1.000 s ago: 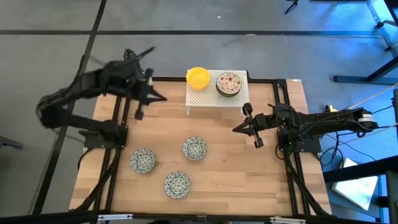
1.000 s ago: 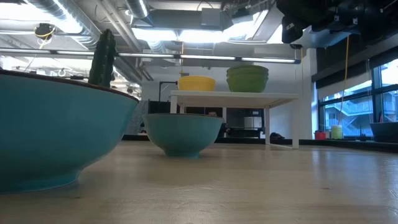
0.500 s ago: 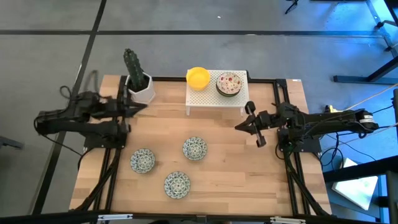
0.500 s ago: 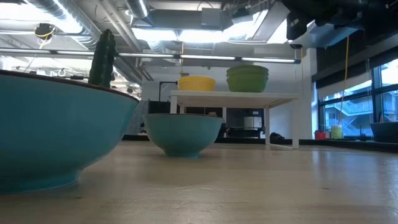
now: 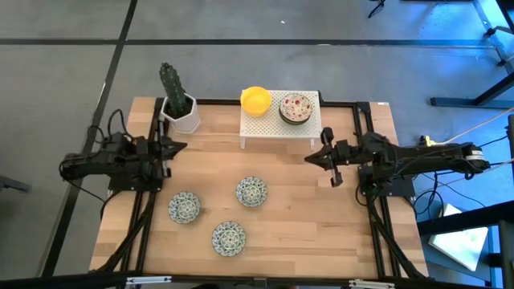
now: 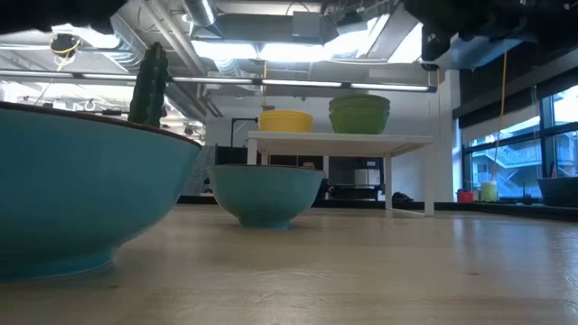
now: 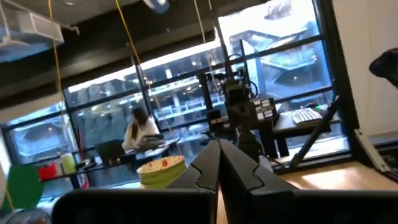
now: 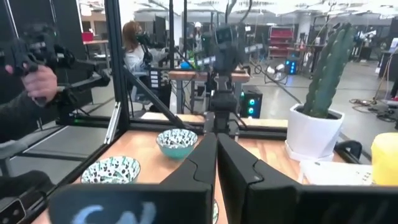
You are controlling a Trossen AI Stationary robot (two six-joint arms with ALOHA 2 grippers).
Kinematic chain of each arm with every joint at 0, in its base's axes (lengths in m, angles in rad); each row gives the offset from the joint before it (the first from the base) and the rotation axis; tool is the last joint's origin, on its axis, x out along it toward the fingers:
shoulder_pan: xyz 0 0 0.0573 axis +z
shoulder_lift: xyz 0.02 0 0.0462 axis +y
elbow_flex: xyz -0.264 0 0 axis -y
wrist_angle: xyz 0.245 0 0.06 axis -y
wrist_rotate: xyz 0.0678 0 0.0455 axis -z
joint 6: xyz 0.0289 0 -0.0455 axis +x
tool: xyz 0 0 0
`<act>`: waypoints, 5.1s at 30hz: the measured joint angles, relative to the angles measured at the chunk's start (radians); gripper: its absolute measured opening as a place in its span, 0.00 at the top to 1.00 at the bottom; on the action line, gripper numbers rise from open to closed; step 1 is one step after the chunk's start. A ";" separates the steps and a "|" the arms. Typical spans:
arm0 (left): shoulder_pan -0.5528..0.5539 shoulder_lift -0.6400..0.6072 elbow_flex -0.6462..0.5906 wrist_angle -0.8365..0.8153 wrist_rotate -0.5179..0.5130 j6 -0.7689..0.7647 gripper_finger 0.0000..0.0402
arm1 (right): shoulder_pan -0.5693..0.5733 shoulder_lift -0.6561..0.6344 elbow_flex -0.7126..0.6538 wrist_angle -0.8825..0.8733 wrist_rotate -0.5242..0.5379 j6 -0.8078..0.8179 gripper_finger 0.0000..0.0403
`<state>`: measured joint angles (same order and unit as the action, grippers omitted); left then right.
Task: Pick & Place Mini bowls
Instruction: Adjust the stacked green bowls on the shelf
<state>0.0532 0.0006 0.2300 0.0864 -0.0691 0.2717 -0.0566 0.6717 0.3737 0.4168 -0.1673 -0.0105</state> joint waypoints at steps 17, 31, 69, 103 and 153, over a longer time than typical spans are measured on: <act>0.001 -0.001 -0.148 0.138 0.025 0.064 0.99 | -0.012 -0.164 -0.161 0.022 0.203 -0.024 0.96; 0.001 -0.001 -0.149 0.168 0.010 0.073 0.98 | -0.022 0.095 -0.092 0.144 0.219 -0.007 0.99; 0.001 -0.001 -0.148 0.134 0.019 -0.007 0.98 | -0.192 0.561 0.190 -0.064 0.420 0.029 0.99; 0.001 -0.001 -0.147 0.135 0.018 -0.008 0.99 | -0.207 0.561 0.190 -0.117 0.618 0.059 0.99; 0.001 -0.001 -0.147 0.135 0.029 -0.007 1.00 | -0.406 0.561 0.189 -0.114 0.531 0.048 0.99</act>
<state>0.0542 -0.0002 0.0826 0.2214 -0.0399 0.2649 -0.4622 1.2324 0.5629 0.3023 0.3635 0.0380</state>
